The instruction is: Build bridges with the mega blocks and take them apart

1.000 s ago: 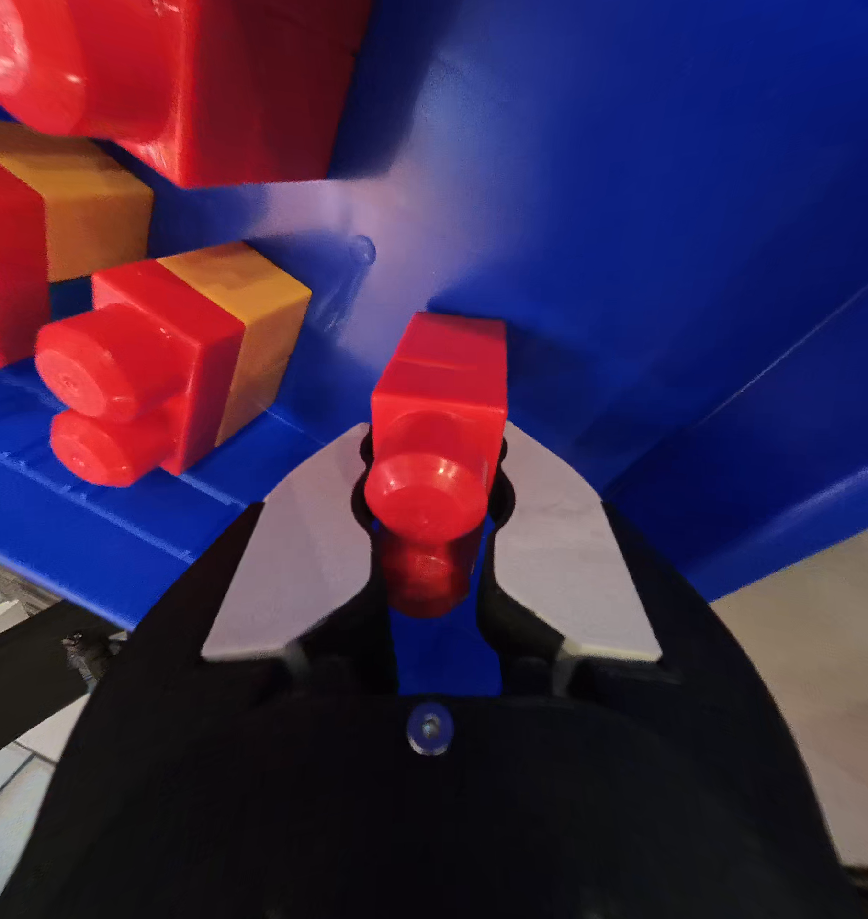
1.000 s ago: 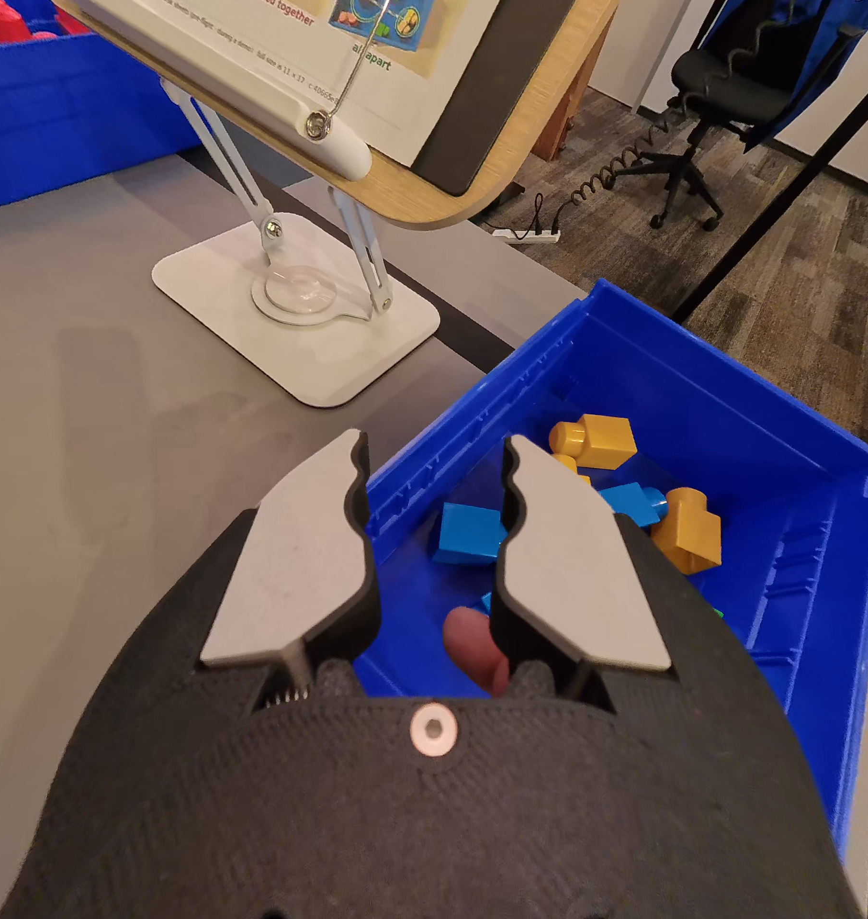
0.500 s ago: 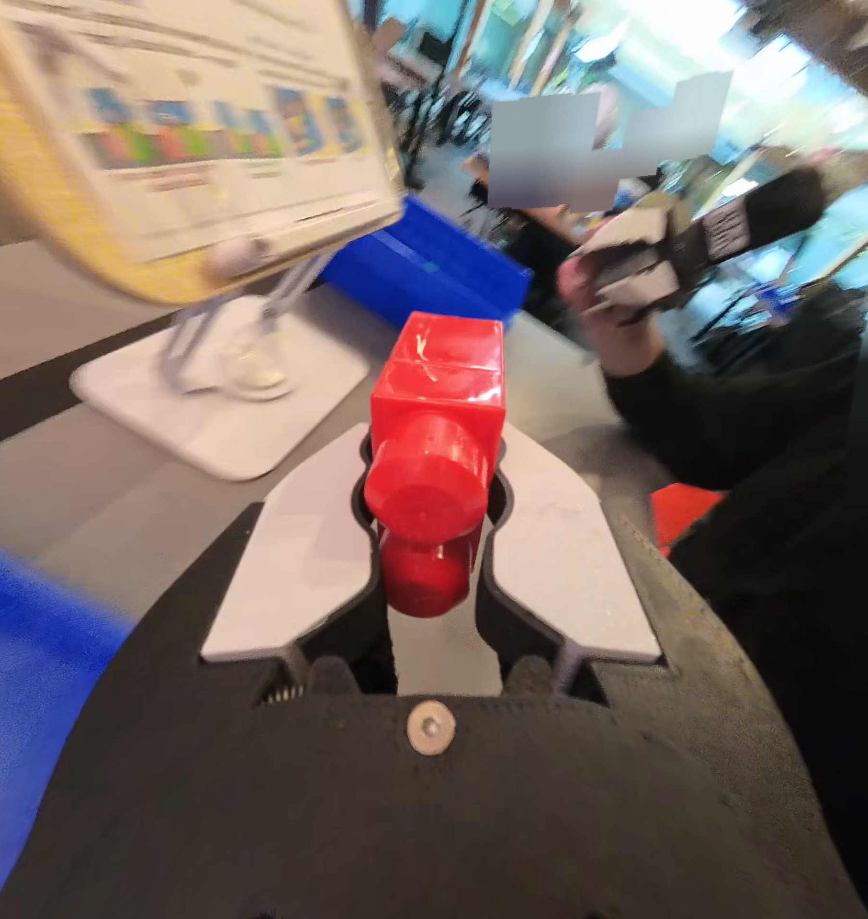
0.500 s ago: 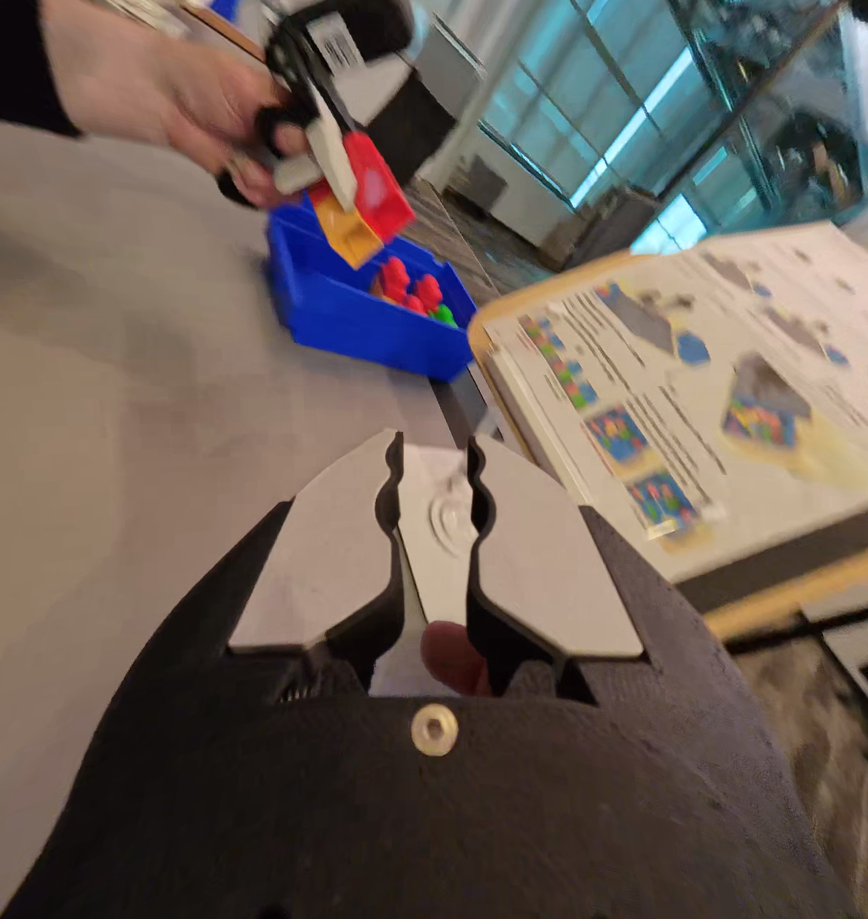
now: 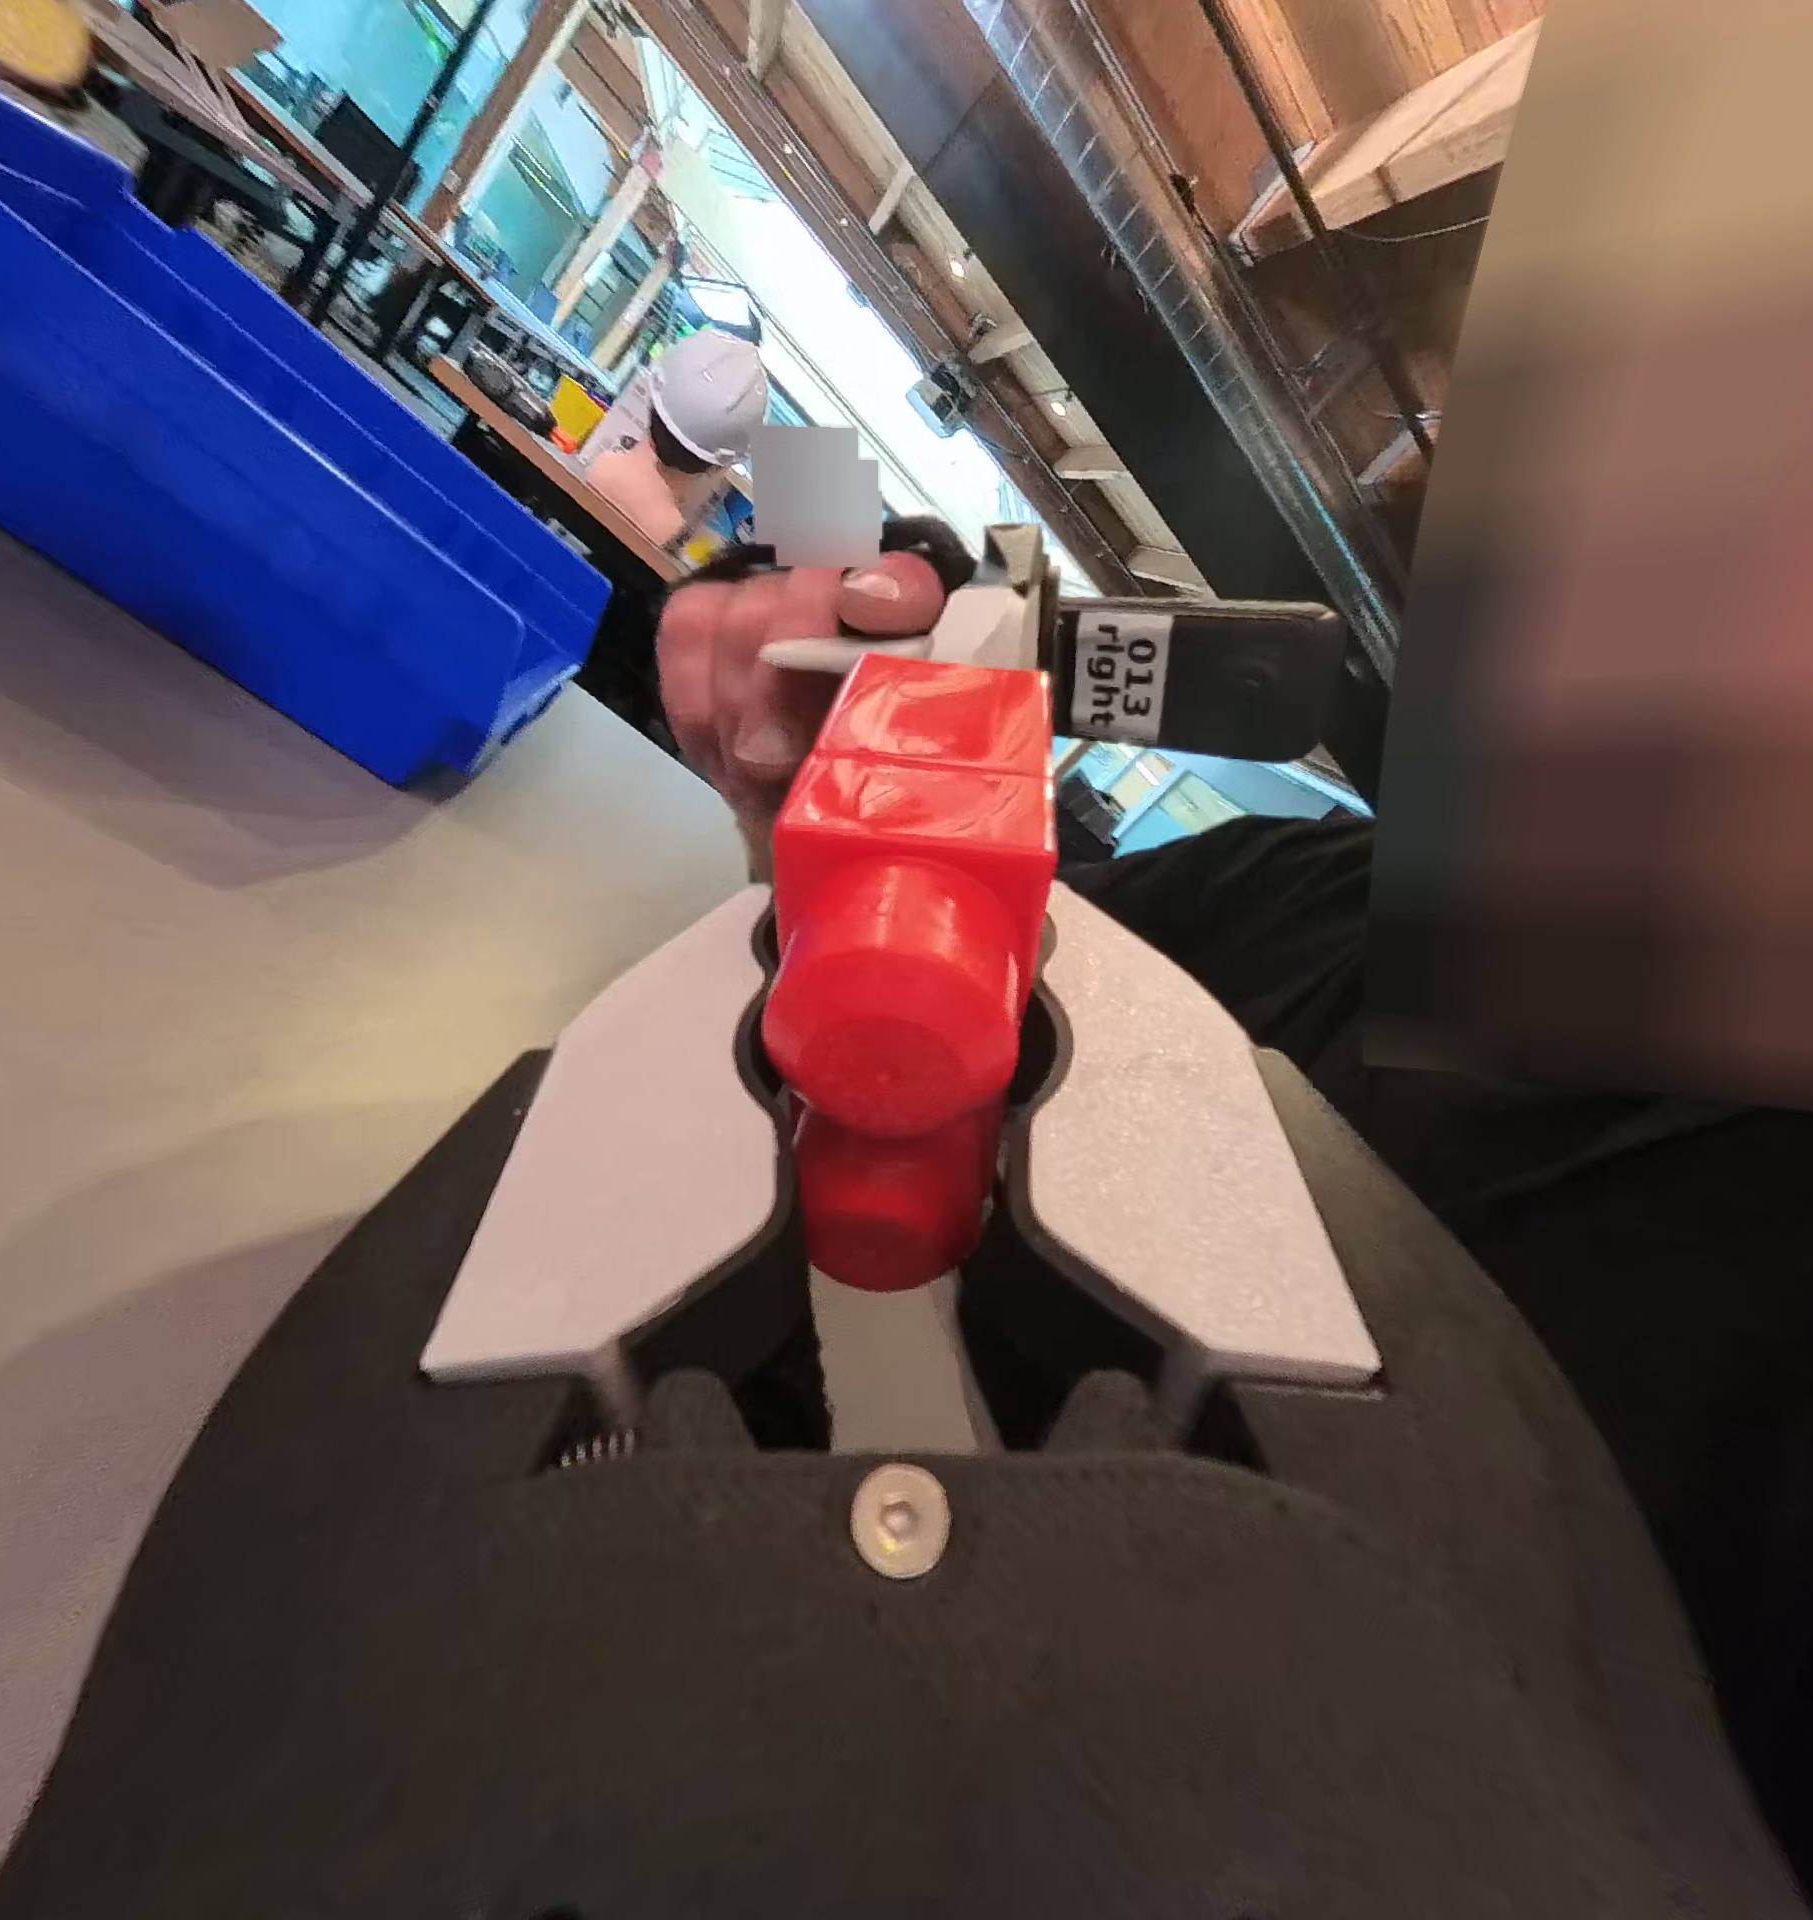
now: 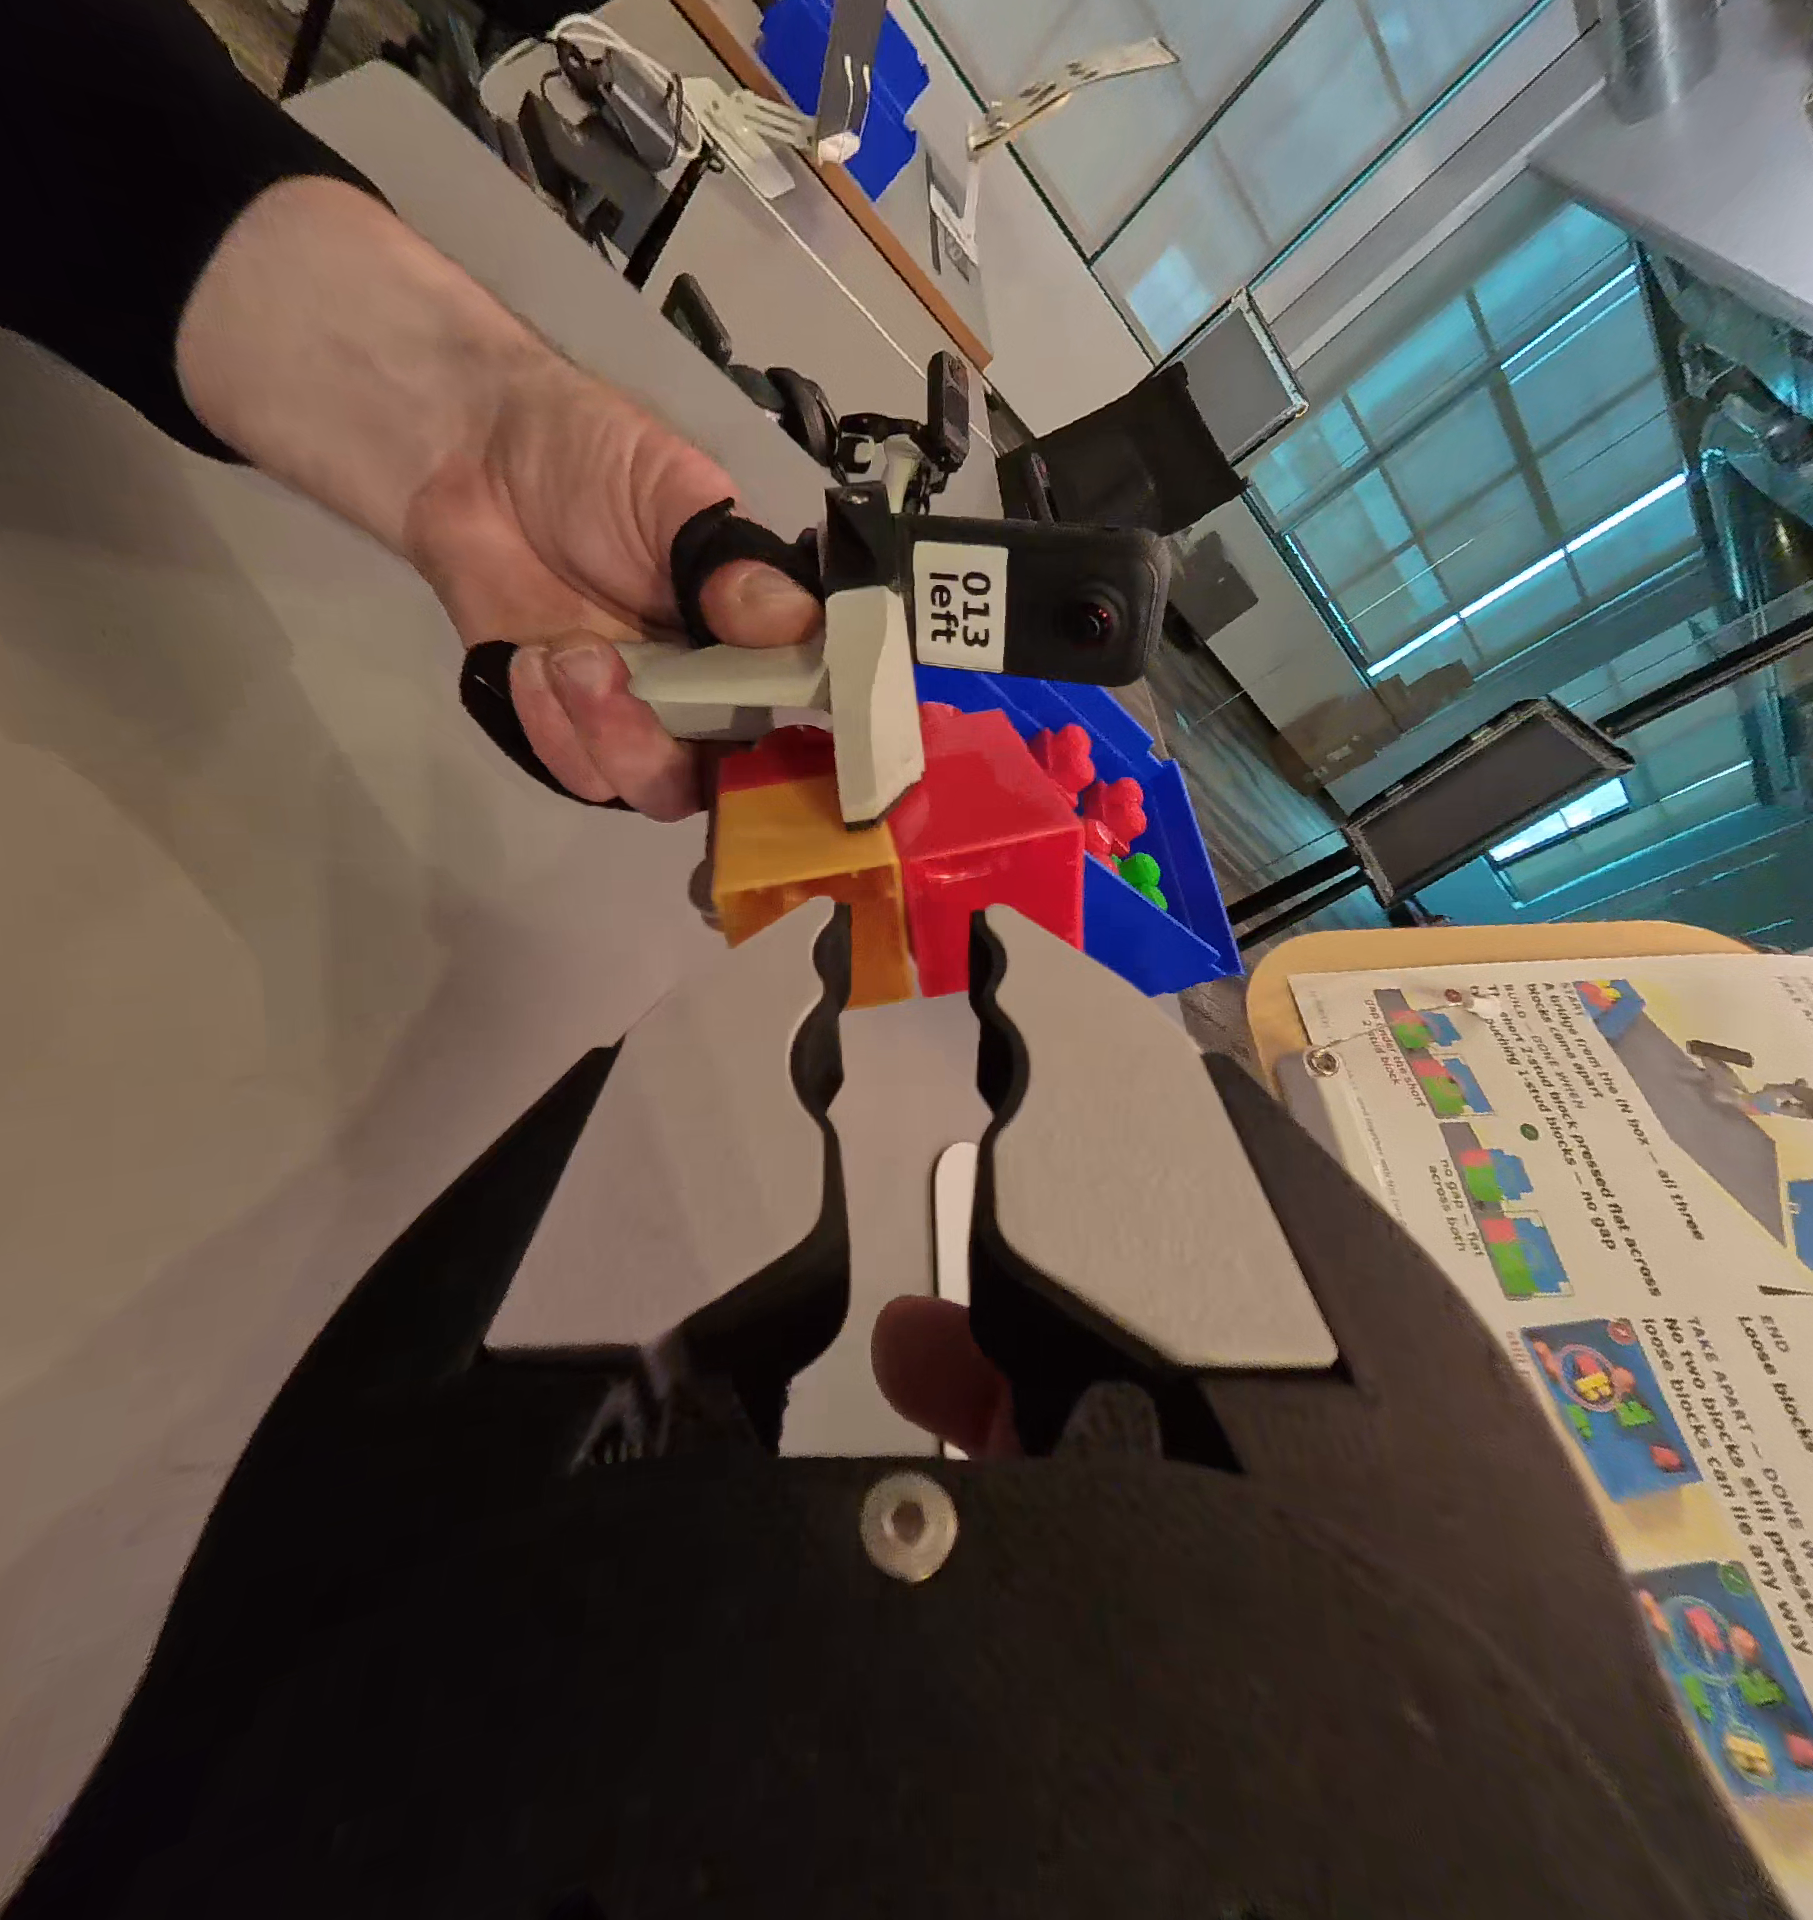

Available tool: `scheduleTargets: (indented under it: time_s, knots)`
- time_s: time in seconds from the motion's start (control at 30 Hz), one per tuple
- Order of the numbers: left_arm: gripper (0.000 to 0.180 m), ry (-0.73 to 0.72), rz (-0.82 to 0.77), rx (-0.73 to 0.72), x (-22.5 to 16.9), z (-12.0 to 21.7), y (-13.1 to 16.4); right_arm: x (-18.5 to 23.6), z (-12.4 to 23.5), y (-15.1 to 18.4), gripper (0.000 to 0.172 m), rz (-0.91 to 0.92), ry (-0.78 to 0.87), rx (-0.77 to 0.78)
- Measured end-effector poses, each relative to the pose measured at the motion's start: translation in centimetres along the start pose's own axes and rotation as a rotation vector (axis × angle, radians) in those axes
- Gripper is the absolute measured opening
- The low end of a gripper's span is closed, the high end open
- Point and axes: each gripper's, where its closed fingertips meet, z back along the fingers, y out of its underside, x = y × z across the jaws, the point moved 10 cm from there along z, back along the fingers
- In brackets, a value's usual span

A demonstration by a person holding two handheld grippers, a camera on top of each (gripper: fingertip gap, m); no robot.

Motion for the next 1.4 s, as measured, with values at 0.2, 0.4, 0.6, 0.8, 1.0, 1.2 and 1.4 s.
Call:
scheduleTargets:
  time_s: [0.2,0.4,0.6,0.8,1.0,1.2,1.4]
  knots:
    - [0.041,0.08,0.064,-0.015,-0.2,-1.7,2.0,1.1,-0.3,-0.1,0.005,0.044,-0.103,0.005]
    - [0.041,0.06,0.038,-0.076,-1.6,-2.4,4.5,2.4,0.7,-0.5,0.003,0.024,-0.178,-0.046]
    - [0.041,0.035,0.015,-0.13,-3.2,-1.2,5.9,3.8,2.9,-1.6,0.003,0.041,-0.158,-0.073]
    - [0.041,-0.148,-0.071,-0.156,-4.8,4.8,6.3,-2.2,13.5,2.6,0.003,-0.12,0.118,0.066]
    - [0.041,-0.107,-0.03,-0.106,-3.3,3.1,7.2,-5.6,17.2,11.2,0.003,-0.33,0.377,0.433]
    - [0.04,-0.118,0.002,-0.088,-2.5,2.8,7.5,-7.1,19.4,17.3,0.003,-0.549,0.496,0.671]
    - [0.04,-0.122,0.028,-0.059,-1.6,1.9,7.6,-7.7,20.1,19.8,0.054,-0.716,0.578,0.836]
